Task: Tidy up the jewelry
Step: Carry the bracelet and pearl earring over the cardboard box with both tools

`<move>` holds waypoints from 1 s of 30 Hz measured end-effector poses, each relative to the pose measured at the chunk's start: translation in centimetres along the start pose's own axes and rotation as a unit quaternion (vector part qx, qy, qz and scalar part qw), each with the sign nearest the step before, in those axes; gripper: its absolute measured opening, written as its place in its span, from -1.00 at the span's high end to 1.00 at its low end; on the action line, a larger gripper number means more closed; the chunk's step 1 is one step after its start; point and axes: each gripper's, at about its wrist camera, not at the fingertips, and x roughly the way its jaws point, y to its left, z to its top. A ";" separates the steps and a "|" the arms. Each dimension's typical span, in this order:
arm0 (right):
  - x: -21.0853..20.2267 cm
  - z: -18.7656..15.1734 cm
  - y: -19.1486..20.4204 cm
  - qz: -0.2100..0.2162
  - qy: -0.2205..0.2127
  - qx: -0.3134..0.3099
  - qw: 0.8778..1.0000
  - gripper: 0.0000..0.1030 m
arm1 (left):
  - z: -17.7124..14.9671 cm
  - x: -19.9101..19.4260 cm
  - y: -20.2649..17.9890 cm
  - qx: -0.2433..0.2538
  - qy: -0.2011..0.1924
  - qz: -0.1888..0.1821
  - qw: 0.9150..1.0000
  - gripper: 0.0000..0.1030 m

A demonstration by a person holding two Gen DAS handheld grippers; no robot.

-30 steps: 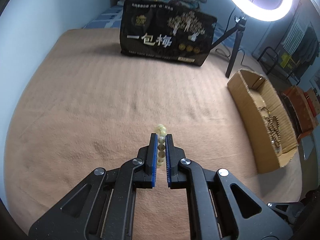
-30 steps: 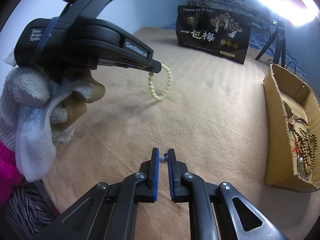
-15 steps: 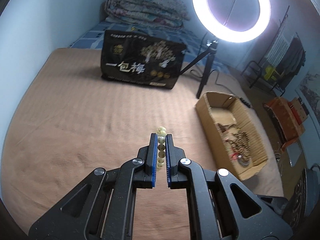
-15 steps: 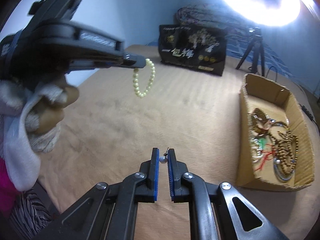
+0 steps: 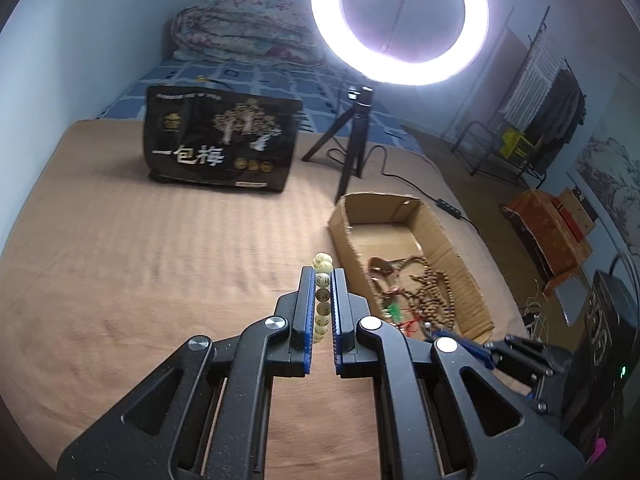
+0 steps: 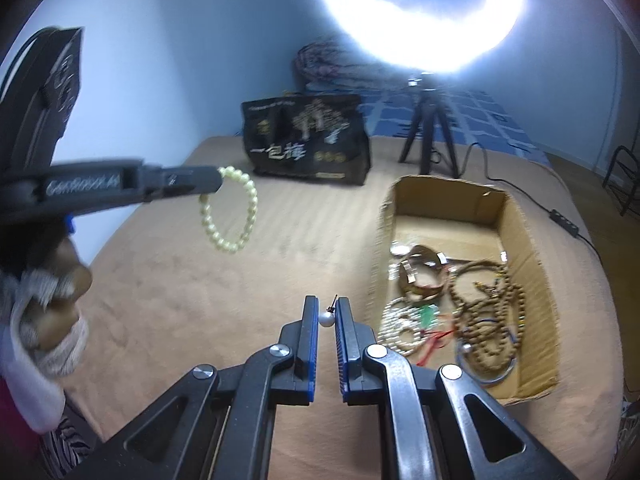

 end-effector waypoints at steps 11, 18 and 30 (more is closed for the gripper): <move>0.0 2.8 -5.8 -0.027 -0.017 0.038 0.999 0.89 | 0.2 2.4 -3.9 0.006 0.015 -0.038 0.999 0.90; 0.7 4.3 -9.3 -0.036 -0.022 0.058 0.997 0.89 | -0.1 4.3 -6.3 0.014 0.027 -0.057 0.998 0.90; 3.9 5.6 -13.7 -0.048 -0.021 0.094 0.994 0.89 | -1.2 7.8 -8.8 0.034 0.053 -0.065 0.996 0.90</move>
